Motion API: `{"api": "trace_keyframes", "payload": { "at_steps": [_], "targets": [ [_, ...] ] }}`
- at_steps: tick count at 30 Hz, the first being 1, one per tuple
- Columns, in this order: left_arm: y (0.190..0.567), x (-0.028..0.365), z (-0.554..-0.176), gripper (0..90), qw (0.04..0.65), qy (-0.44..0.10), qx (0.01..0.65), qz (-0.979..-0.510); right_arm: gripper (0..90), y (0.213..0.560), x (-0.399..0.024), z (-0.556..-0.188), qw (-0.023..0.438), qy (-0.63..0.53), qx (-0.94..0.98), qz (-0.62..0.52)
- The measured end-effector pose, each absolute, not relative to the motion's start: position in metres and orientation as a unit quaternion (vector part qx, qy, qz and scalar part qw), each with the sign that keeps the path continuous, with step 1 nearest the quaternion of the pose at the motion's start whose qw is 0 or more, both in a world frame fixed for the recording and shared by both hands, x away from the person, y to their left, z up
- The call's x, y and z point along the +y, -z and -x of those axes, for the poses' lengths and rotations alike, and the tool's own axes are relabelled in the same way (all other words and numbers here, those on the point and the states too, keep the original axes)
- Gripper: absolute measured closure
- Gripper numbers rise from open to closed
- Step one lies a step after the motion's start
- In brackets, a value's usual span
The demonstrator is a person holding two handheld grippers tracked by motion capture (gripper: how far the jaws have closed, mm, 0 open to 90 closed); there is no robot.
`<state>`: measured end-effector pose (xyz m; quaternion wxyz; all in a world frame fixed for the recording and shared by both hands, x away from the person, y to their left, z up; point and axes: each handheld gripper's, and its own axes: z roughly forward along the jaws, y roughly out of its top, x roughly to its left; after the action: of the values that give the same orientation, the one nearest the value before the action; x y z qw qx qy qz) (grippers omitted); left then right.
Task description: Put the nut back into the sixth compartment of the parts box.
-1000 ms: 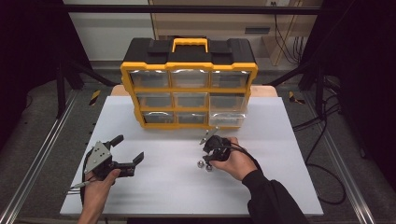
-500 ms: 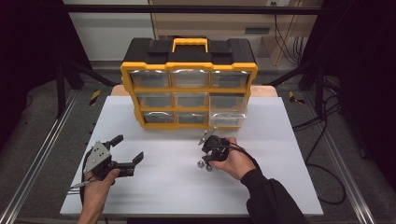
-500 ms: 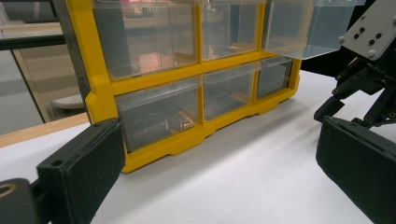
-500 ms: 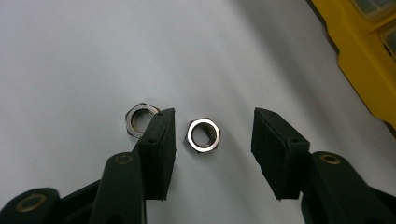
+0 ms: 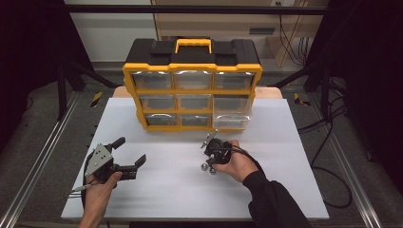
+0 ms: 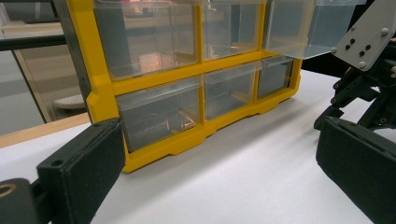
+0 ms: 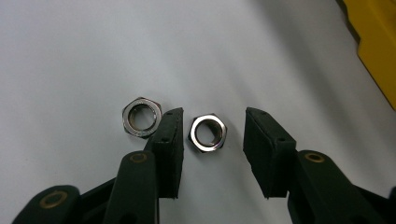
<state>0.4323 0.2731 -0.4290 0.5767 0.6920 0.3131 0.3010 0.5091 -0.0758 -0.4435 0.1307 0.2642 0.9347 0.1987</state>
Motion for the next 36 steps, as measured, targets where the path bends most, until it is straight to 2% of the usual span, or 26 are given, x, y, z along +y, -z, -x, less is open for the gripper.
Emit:
{"api": "trace_keyframes", "payload": {
  "at_steps": [20,36],
  "targets": [
    [0.4288,0.2729,-0.4325,1.2,0.575,-0.301,0.313,-0.693,66.9,0.4508,-0.0732,-0.5144,0.107,-0.184,0.938,-0.272],
    [0.4287,0.2728,-0.4324,1.2,0.574,-0.302,0.313,-0.694,69.8,0.4513,-0.0739,-0.5152,0.103,-0.187,0.939,-0.268]
  ]
}}
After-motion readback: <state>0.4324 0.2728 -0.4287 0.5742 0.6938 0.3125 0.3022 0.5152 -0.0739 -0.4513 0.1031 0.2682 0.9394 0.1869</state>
